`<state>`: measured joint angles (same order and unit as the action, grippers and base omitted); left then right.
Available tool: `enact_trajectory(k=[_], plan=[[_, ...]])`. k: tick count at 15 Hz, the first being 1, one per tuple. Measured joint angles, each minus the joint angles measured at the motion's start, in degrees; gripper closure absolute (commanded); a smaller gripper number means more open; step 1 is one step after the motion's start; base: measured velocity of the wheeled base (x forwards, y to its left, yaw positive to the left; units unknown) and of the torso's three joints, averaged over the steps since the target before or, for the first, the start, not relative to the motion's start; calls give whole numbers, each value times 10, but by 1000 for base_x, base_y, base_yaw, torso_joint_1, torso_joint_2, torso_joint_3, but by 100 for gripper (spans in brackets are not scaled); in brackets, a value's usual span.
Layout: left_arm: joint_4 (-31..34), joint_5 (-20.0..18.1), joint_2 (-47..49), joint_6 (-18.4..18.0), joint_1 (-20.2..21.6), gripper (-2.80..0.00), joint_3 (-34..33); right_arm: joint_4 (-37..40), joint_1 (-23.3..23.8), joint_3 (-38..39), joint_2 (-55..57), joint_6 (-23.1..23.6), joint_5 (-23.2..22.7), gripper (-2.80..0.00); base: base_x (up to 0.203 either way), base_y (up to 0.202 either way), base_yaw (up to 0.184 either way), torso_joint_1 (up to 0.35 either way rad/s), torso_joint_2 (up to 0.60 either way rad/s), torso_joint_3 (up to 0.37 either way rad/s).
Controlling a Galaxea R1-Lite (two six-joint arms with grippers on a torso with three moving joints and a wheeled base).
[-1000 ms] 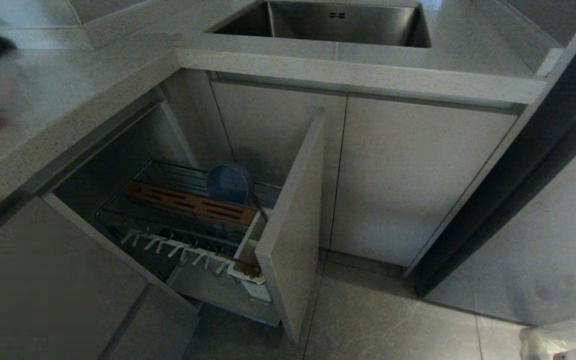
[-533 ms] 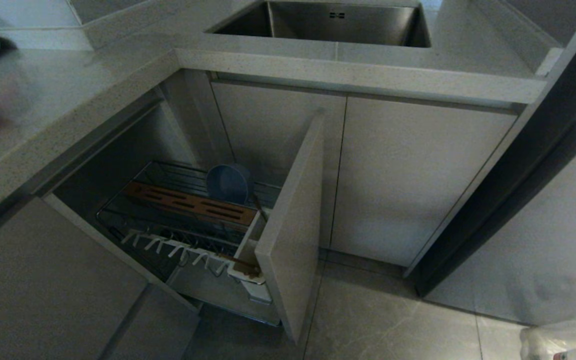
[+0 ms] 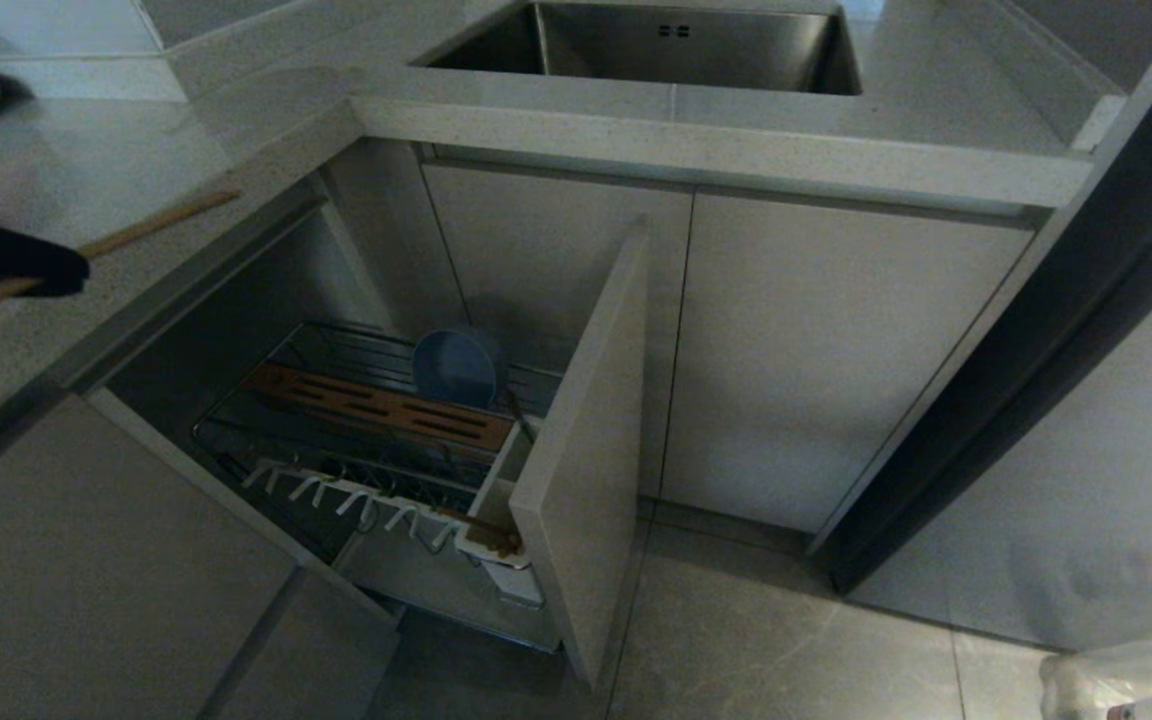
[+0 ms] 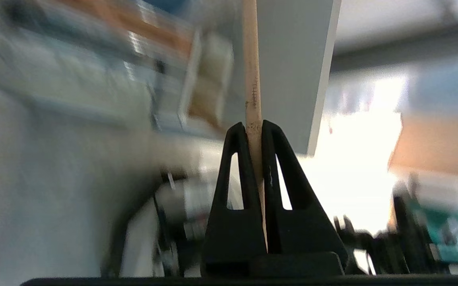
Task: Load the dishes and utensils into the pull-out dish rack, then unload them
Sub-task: Pick up the chopsticks and place it in the cupboard
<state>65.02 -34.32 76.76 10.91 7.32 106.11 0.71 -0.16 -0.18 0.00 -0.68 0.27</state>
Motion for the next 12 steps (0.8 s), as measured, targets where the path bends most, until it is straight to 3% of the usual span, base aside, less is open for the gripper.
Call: enact_trajectory(k=[3, 9, 12], plan=[[5, 30, 6, -1, -67, 0, -46, 0, 0, 0, 0, 0, 0, 0, 0, 0, 0, 0, 0, 0], [25, 172, 56, 15, -211, 0, -114, 0, 0, 0, 0, 0, 0, 0, 0, 0, 0, 0, 0, 0], [46, 247, 103, 63, -268, 0, -112, 0, 0, 0, 0, 0, 0, 0, 0, 0, 0, 0, 0, 0]])
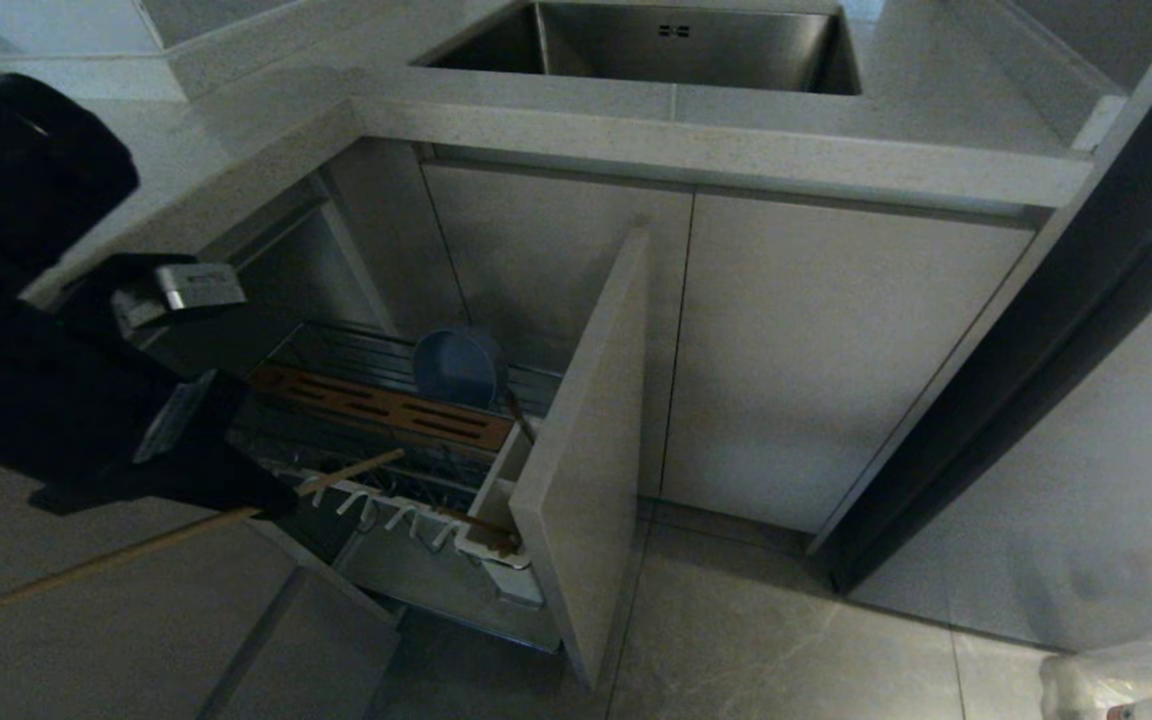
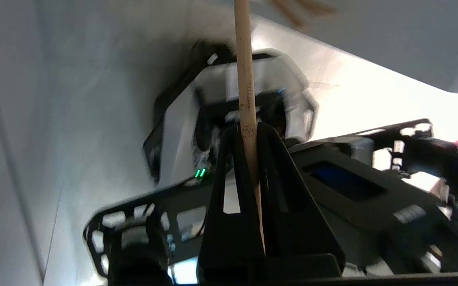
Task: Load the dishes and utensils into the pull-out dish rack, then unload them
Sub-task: Pick up the chopsticks and place it in the cupboard
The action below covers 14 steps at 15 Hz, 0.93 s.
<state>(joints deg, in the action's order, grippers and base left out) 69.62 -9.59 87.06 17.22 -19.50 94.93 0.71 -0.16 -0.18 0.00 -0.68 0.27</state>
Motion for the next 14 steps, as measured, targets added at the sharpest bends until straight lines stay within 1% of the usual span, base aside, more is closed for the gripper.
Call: enact_trajectory(k=[1, 5, 8, 11, 14], plan=[[2, 11, 18, 22, -15, 0, 6, 0, 0, 0, 0, 0, 0, 0, 0, 0, 0, 0, 0, 0], [6, 19, 86, 78, -51, 0, 48, 0, 0, 0, 0, 0, 0, 0, 0, 0, 0, 0, 0, 0], [6, 21, 138, 99, -63, 0, 91, 0, 0, 0, 0, 0, 0, 0, 0, 0, 0, 0, 0, 0], [7, 31, 182, 118, -73, 0, 119, 0, 0, 0, 0, 0, 0, 0, 0, 0, 0, 0, 0, 0], [7, 33, 219, 135, -78, 0, 143, 0, 0, 0, 0, 0, 0, 0, 0, 0, 0, 0, 0, 0]])
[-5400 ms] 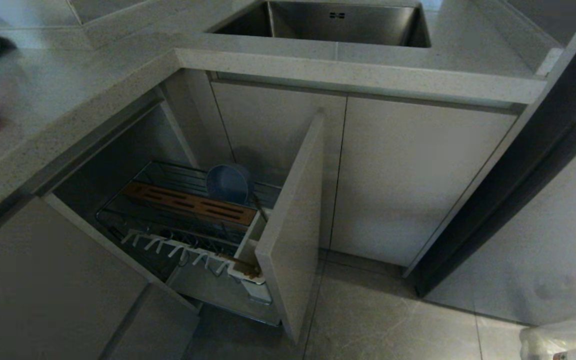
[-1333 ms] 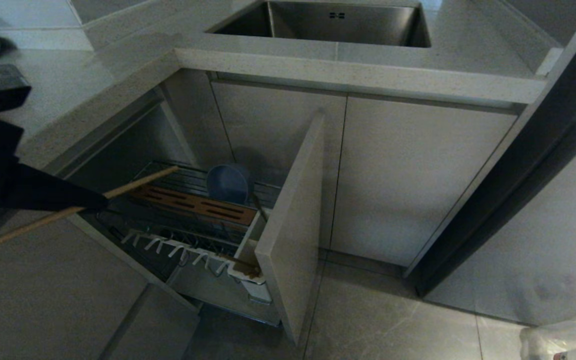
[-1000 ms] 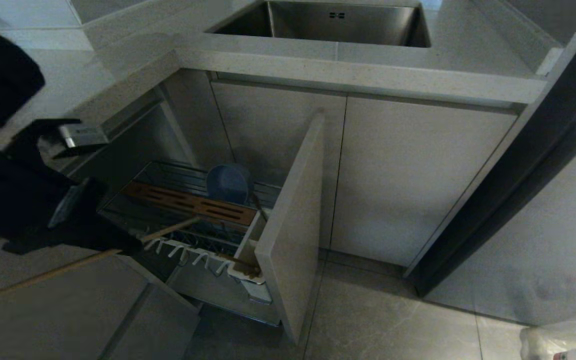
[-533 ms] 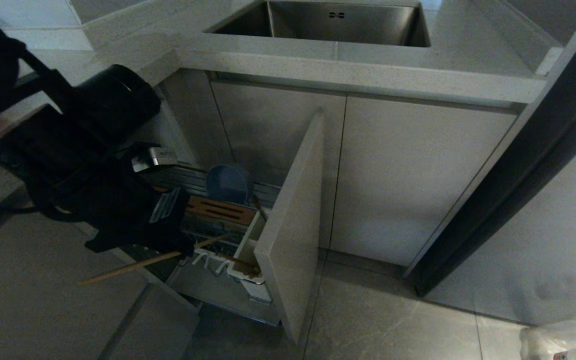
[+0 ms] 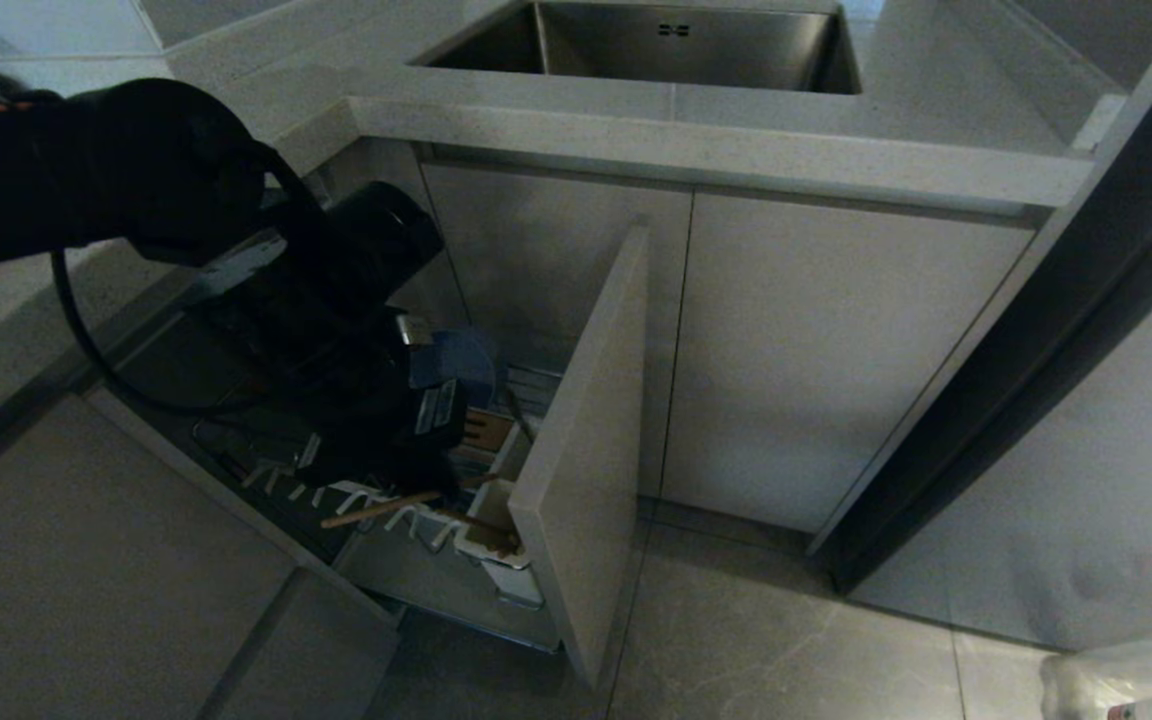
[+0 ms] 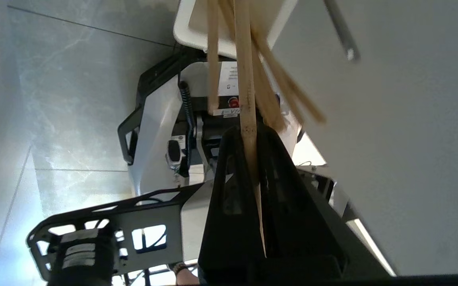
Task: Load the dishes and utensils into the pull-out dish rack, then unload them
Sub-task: Pick up the chopsticks and place it in the cupboard
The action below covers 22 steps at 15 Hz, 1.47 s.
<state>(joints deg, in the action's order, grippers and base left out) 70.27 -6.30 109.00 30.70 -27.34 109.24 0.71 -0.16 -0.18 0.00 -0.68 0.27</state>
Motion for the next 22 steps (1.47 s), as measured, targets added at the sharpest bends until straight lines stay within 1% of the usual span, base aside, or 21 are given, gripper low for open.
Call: enact_trajectory(k=[11, 22], plan=[[-11, -6, 76, 2, 2, 0, 17, 0, 0, 0, 0, 0, 0, 0, 0, 0, 0, 0, 0, 0], [-61, -10, 127, 1, 13, 0, 26, 0, 0, 0, 0, 0, 0, 0, 0, 0, 0, 0, 0, 0]])
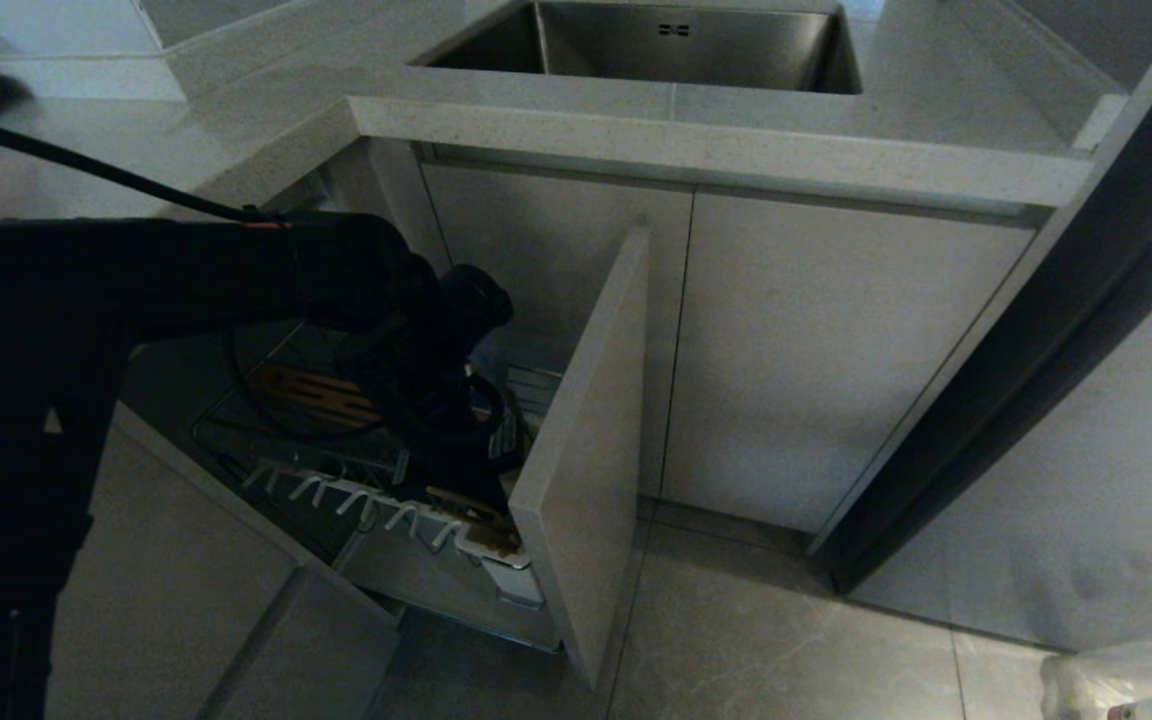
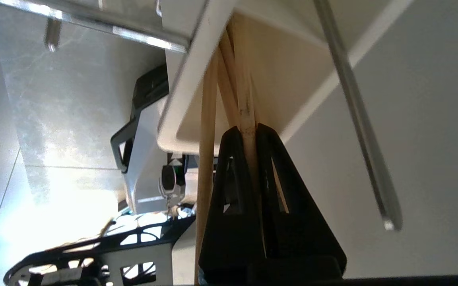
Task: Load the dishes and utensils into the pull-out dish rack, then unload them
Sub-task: Pick up the chopsticks and place it in the cupboard
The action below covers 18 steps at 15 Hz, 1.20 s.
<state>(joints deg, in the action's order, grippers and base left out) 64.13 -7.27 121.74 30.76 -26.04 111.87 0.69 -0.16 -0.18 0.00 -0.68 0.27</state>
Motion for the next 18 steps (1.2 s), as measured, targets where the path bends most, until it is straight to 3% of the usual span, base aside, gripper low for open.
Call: enact_trajectory(k=[6, 7, 18], plan=[[-4, 0, 12, -2, 8, 0, 3, 0, 0, 0, 0, 0, 0, 0, 0, 0, 0, 0, 0, 0], [-4, 0, 13, -2, 8, -280, 3, 0, 0, 0, 0, 0, 0, 0, 0, 0, 0, 0, 0, 0], [-4, 3, -9, -2, 8, -280, 3, 0, 0, 0, 0, 0, 0, 0, 0, 0, 0, 0, 0, 0]])
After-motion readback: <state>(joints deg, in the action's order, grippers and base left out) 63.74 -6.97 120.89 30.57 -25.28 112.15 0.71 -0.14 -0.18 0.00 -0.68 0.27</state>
